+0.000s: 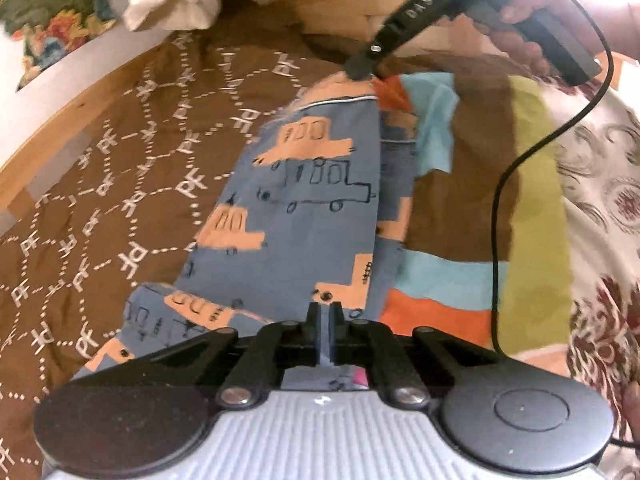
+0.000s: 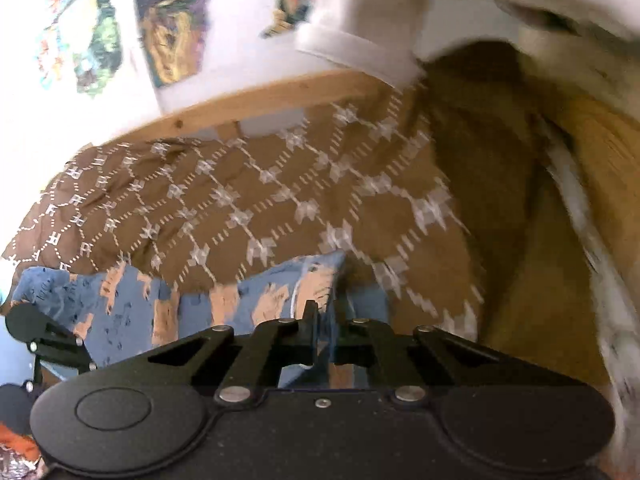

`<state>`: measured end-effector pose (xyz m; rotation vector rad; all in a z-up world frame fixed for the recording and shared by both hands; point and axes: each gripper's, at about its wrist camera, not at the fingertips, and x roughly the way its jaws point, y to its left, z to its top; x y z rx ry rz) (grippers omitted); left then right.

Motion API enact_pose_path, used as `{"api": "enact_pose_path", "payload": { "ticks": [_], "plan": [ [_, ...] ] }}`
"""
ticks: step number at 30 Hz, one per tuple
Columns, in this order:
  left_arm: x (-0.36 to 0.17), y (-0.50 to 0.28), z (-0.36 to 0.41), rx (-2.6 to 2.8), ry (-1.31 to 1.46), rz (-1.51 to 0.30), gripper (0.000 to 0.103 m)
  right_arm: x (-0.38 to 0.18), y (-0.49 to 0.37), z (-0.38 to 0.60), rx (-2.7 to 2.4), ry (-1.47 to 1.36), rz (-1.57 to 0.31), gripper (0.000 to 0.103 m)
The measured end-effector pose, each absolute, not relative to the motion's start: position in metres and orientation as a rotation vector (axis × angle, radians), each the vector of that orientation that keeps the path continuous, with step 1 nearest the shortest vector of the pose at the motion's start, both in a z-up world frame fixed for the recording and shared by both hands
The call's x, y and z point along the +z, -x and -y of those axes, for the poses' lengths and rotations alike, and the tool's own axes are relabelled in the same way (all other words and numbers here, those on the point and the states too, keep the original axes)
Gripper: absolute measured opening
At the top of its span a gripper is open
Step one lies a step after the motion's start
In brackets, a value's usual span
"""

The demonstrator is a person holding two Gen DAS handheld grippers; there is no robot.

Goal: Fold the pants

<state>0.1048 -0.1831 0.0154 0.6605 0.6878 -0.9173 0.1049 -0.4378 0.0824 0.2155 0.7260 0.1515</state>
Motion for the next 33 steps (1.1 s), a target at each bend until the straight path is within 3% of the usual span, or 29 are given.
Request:
{"api": "enact_pose_path", "payload": {
  "ticks": [7,9,11,13,16,20,25,27,28,29,33],
  "plan": [
    [-0.003,-0.098,0.189,-0.976,-0.730,-0.702,0.004,0.043,-0.072,0.450,0.043,-0.205,-0.841,0.005],
    [-0.004,-0.101,0.187,-0.991,-0.723,-0.717,0.004,0.041,-0.070,0.447,0.050,-0.181,-0.849,0.009],
    [-0.004,-0.103,0.184,-0.992,-0.714,-0.721,0.004,0.044,-0.069,0.446,0.053,-0.165,-0.840,0.026],
    [-0.002,-0.104,0.181,-0.981,-0.701,-0.719,0.005,0.050,-0.071,0.443,0.062,-0.141,-0.827,0.037],
    [0.000,-0.112,0.178,-0.957,-0.661,-0.737,0.006,0.054,-0.084,0.438,0.057,-0.070,-0.811,0.037],
    [0.001,-0.122,0.173,-0.922,-0.620,-0.765,0.009,0.054,-0.114,0.438,0.090,-0.048,-0.797,0.048],
    [-0.001,-0.126,0.160,-0.873,-0.587,-0.809,0.013,0.037,-0.144,0.439,0.029,0.021,-0.824,0.047],
    [0.009,-0.126,0.144,-0.873,-0.553,-0.807,0.030,0.040,-0.138,0.438,0.002,0.010,-0.798,0.051],
    [0.017,-0.126,0.133,-0.865,-0.527,-0.796,0.043,0.044,-0.133,0.434,-0.016,0.019,-0.773,0.060],
    [0.024,-0.127,0.120,-0.854,-0.498,-0.782,0.051,0.048,-0.127,0.428,-0.011,0.038,-0.746,0.069],
    [0.049,-0.148,0.067,-0.700,-0.460,-0.742,0.053,0.064,-0.119,0.394,0.124,0.147,-0.674,0.075]
  ]
}}
